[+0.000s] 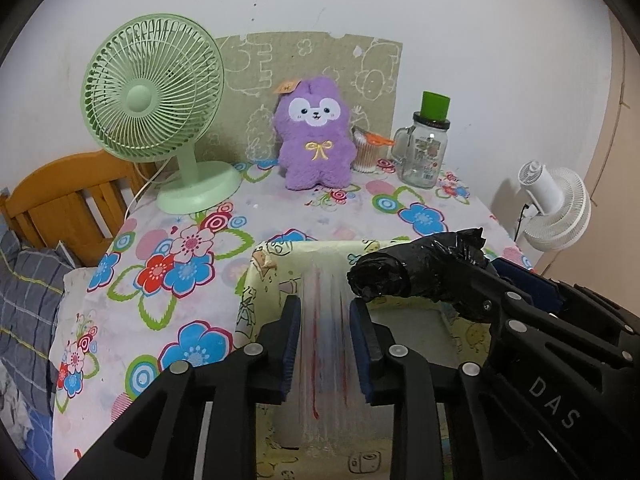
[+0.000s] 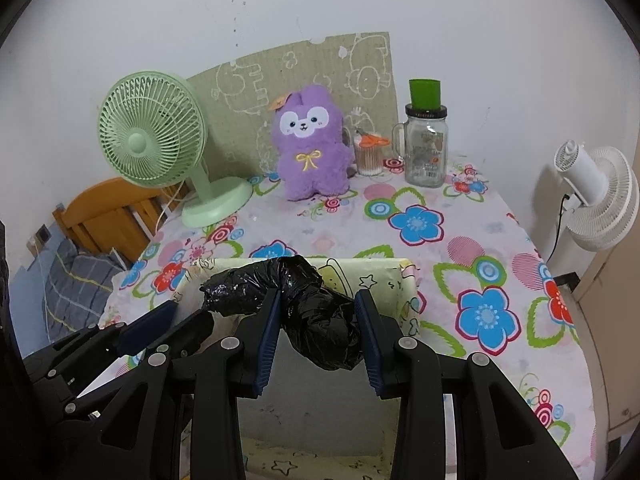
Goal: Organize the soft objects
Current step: 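Lift the straw bag with the left tool while the right tool lifts the black bag over the box, then lower both bags into the fabric box and open both tools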
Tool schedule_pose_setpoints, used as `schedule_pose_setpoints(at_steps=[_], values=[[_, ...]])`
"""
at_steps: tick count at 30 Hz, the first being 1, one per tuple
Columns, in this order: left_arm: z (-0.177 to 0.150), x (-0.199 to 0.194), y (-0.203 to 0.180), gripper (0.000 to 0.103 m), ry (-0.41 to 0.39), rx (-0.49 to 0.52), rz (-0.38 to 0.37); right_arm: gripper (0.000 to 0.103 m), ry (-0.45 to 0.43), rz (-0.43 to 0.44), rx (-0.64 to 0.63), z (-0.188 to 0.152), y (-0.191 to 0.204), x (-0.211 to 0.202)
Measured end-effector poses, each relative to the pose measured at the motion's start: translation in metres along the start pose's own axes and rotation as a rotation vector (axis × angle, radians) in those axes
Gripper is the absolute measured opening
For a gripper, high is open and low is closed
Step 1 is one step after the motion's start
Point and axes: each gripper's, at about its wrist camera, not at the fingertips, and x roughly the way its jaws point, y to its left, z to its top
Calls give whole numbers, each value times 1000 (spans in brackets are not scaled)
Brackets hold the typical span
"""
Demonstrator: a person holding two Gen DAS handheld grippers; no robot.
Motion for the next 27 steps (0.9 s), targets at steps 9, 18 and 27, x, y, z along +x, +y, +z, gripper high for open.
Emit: schedule_pose_setpoints(at_steps=[9,18,27], values=[[-9,15,6,59,49,14,9,57,28,-32,-12,-1,4,16],[-11,15,-2,82,52,36,-25,86,21,-52,-28,-3,6,19],[-12,6,-4,91,33,13,-31,96,9,-86,-28,-6,2,9]])
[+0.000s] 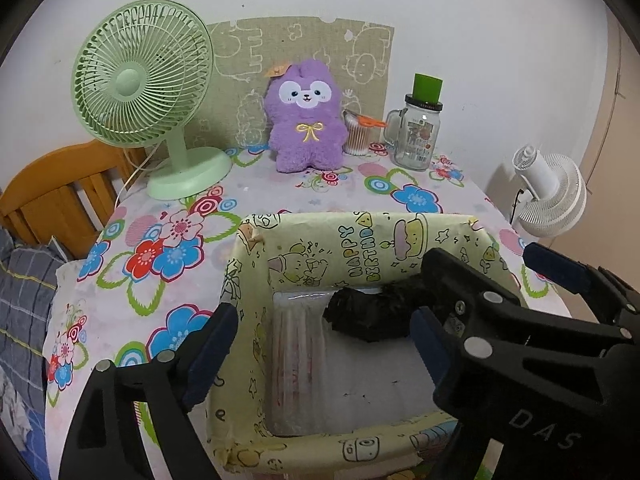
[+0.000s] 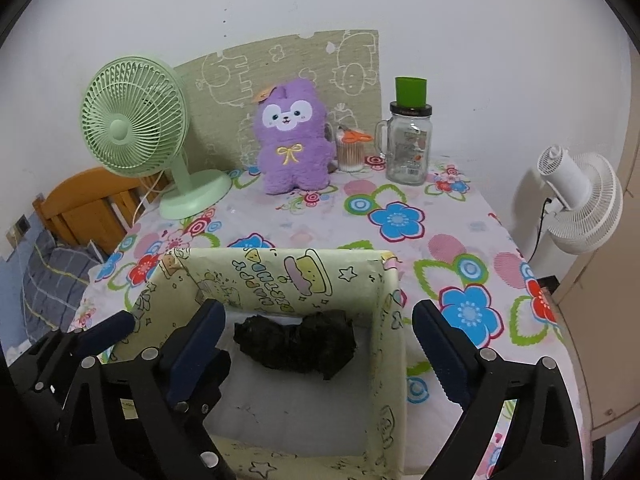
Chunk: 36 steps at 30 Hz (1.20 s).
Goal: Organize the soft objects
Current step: 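Lower both bags into the fabric box and open both tools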
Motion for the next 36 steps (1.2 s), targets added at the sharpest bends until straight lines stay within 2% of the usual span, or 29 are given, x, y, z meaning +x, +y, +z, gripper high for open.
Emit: schedule_pose_setpoints(at_steps=[6,11,36], values=[[-3,-13,-4,94,-24,0,23,99,0,13,3,-3,-2,-8],[-7,-23,-7,102,-51,9,53,100,-18,5,-3,-8,-2,-19],[-23,-69,-20,103,-117,11,56,100,-100,-29,-29,-20,-2,-76]])
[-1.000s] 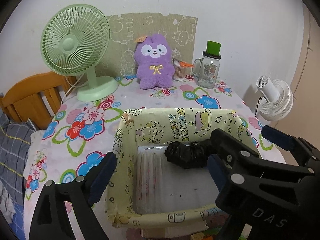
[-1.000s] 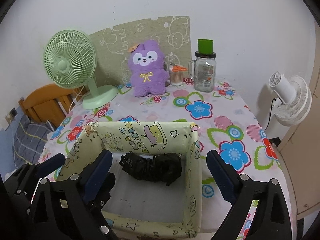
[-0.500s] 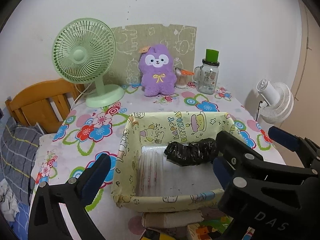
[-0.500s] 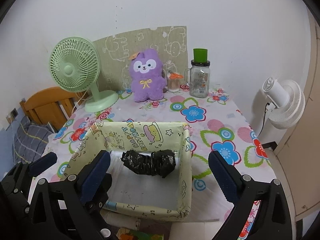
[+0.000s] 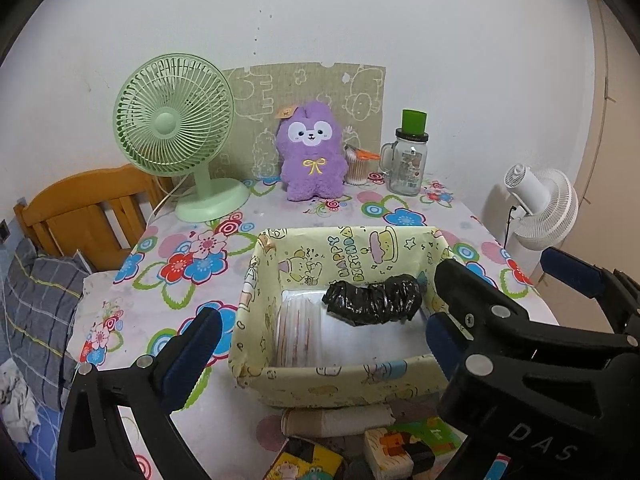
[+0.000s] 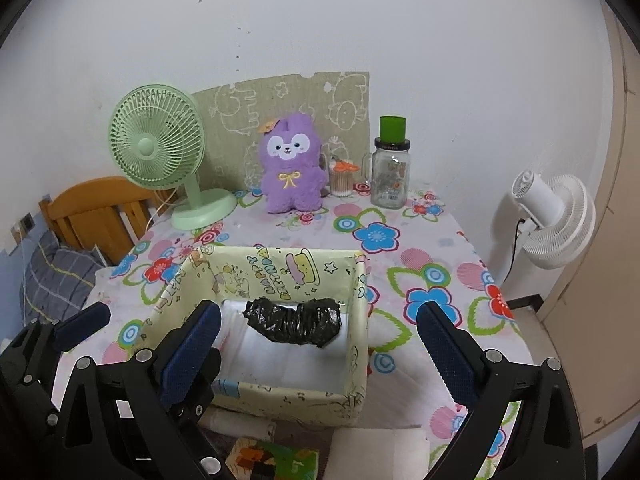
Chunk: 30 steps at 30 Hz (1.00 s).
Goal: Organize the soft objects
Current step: 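Lower both bags into the fabric box and open both tools, then withdraw both tools from the box and move toward the white towel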
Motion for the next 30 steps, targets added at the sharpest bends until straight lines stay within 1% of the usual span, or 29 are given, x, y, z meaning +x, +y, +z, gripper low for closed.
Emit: schedule_pose_setpoints(at_steps=[4,7,14,16,25,30], values=[[-4,-7,0,103,-5,-7,-19,99,-4,4,-11,-3,1,-8],[-6,-13,0,103,-19,-17,-30,98,-24,10,-4,-5,1,-16],[-12,-22,-1,103,-31,-16,-30,98,-38,16,-9,-10,3,-28],[-14,-25,-1,103,-36,-15,-25,94,-41,19,-11,-12,3,-30],[-25,-34,-5,102,-40,-19,-42,94,-39,13,-21,-22,3,-42],[-33,-43,-9,101,-54,-17,-42,94,-65,13,-29,-29,2,-52]])
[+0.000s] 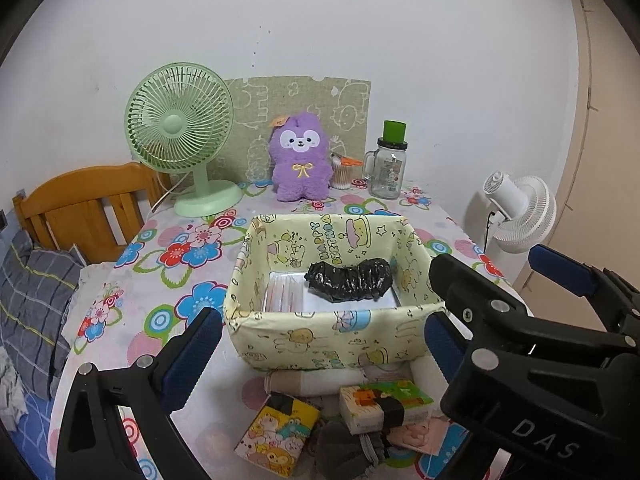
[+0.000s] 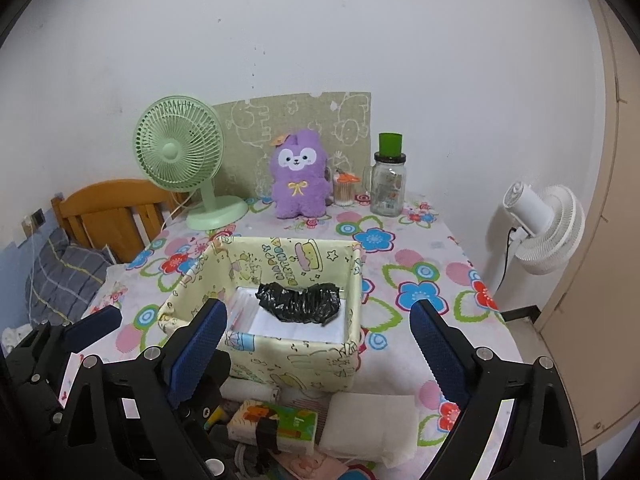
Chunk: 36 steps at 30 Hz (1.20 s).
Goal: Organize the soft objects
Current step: 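Withdraw both tools from the box and move toward the white towel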
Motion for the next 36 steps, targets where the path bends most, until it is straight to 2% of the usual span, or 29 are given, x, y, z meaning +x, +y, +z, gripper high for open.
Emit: schedule_pose_setpoints(at_steps=[5,20,36], values=[[-9,-10,-3,102,-18,1,14,94,-11,4,-6,-8,-1,-10],[-34,-22,-18,102,-23,1,-19,94,-8,4,4,-36,-10,-31],[-47,-15,-29,102,6,5,-45,94,16,-1,27,-51,-24,-32]])
